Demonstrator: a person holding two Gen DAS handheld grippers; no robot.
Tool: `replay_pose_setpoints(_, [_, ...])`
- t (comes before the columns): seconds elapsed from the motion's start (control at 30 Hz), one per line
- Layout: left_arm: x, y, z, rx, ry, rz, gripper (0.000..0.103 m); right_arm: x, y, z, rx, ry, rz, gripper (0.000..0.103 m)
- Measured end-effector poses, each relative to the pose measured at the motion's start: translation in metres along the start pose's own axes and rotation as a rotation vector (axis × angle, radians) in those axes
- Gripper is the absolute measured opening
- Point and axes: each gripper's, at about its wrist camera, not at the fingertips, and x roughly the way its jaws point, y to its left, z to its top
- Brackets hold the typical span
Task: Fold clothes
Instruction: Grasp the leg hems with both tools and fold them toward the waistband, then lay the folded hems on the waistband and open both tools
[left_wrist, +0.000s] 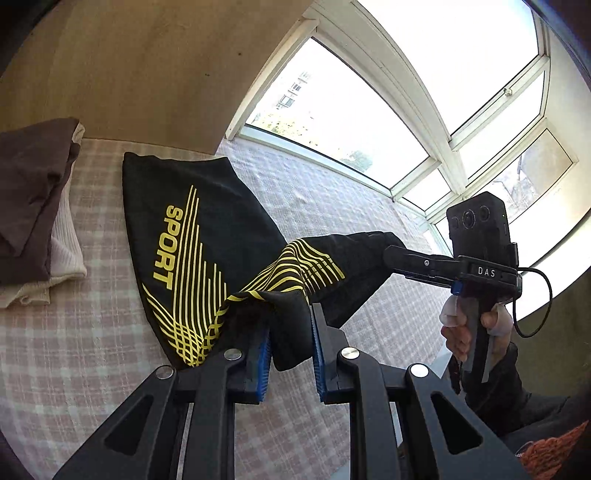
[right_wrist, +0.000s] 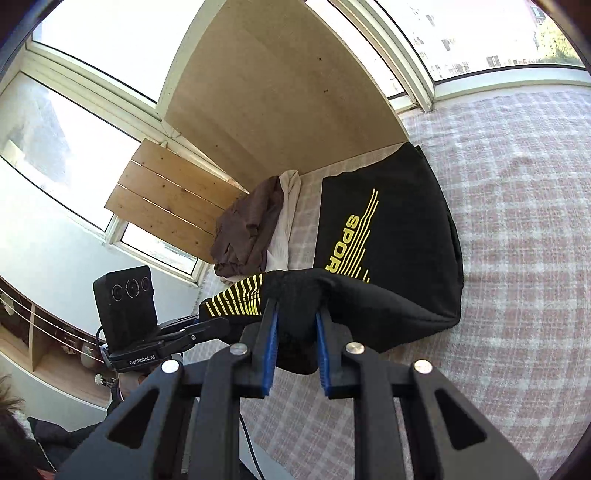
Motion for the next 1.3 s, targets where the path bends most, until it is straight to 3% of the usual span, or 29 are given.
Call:
replay_pose_setpoints(0.23, [0.068, 0.064, 0.097, 0.03, 0.024, 0.077, 0.018, 0.083, -0.035, 0.12, 0.051, 0.022, -0.049, 0.018])
replay_pose_setpoints(0.33, [0.102, 0.096, 0.124, 0.024, 0.069, 0.101, 0.018, 0.117, -0.059, 0.155, 0.071, 0.042, -0.079, 0.018])
replay_pose_setpoints(0.43, [0.137, 0.128, 0.145, 0.005, 0.13, 0.118, 0.02, 0.154, -0.089, 0.174, 0.09, 0.121, -0.171, 0.022])
replay_pose_setpoints(0.53, [0.161, 0.157, 0.147, -0.077, 0.21, 0.134, 0.03, 0.182, -0.115, 0.176, 0.13, 0.233, -0.241, 0.032])
replay_pose_setpoints(0.6, [0.162, 0.17, 0.148, -0.139, 0.221, 0.089, 0.051, 0.18, -0.121, 0.176, 0.151, 0.232, -0.191, 0.035])
replay_pose_setpoints(0.67, [0.154, 0.172, 0.151, -0.151, 0.197, 0.076, 0.06, 0.165, -0.118, 0.179, 0.144, 0.197, -0.163, 0.04])
replay_pose_setpoints(0.83, [0.122, 0.16, 0.154, -0.083, 0.139, 0.112, 0.062, 0.119, -0.084, 0.176, -0.02, 0.098, -0.22, 0.042])
replay_pose_setpoints(0.9, [0.115, 0.145, 0.145, -0.011, 0.154, 0.107, 0.063, 0.115, -0.067, 0.165, -0.141, 0.126, -0.264, 0.038])
replay_pose_setpoints(0.93, [0.115, 0.137, 0.138, 0.029, 0.173, 0.114, 0.063, 0.119, -0.061, 0.159, -0.19, 0.156, -0.286, 0.023])
replay_pose_setpoints(1.0, [0.122, 0.124, 0.124, 0.099, 0.221, 0.122, 0.063, 0.131, -0.059, 0.149, -0.246, 0.214, -0.308, 0.008])
replay_pose_setpoints(1.13, [0.141, 0.116, 0.108, 0.154, 0.309, 0.142, 0.062, 0.16, -0.064, 0.138, -0.291, 0.293, -0.324, 0.008])
replay_pose_setpoints(1.3, [0.156, 0.122, 0.112, 0.165, 0.322, 0.18, 0.062, 0.187, -0.064, 0.137, -0.35, 0.349, -0.348, 0.008])
